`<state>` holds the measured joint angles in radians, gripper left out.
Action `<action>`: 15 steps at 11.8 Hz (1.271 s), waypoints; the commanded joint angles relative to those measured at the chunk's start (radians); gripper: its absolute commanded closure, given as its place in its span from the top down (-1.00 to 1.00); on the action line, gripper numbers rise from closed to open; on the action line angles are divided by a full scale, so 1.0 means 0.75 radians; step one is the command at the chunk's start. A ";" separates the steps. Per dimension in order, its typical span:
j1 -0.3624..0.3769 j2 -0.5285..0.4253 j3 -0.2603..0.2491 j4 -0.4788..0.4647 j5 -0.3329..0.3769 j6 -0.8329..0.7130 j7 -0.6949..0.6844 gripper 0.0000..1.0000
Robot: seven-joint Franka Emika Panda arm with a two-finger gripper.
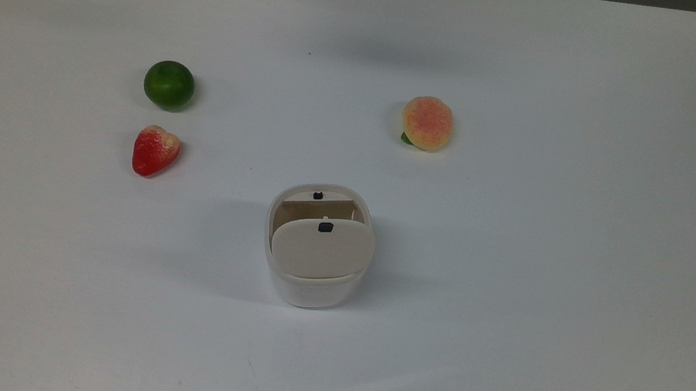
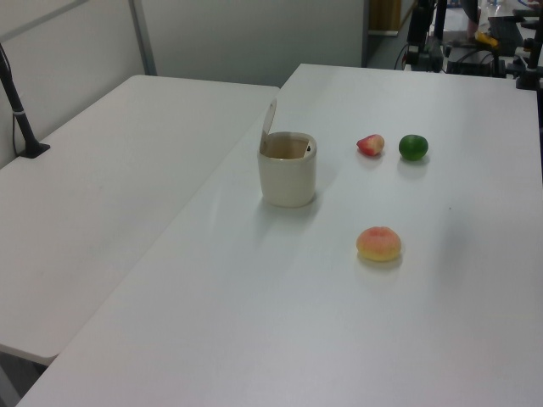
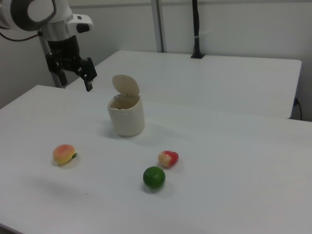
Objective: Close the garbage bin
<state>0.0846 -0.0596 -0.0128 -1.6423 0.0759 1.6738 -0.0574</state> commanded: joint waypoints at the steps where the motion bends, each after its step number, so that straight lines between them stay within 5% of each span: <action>1: 0.006 -0.015 0.001 -0.029 0.026 0.030 -0.005 1.00; 8: 0.004 -0.015 0.001 -0.033 0.023 0.034 -0.024 0.94; 11: 0.006 -0.015 0.001 -0.038 0.021 0.034 -0.052 0.35; 15: 0.006 -0.013 0.001 -0.033 0.026 0.039 -0.063 0.11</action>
<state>0.0851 -0.0590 -0.0121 -1.6478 0.0760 1.6739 -0.0778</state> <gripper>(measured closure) 0.348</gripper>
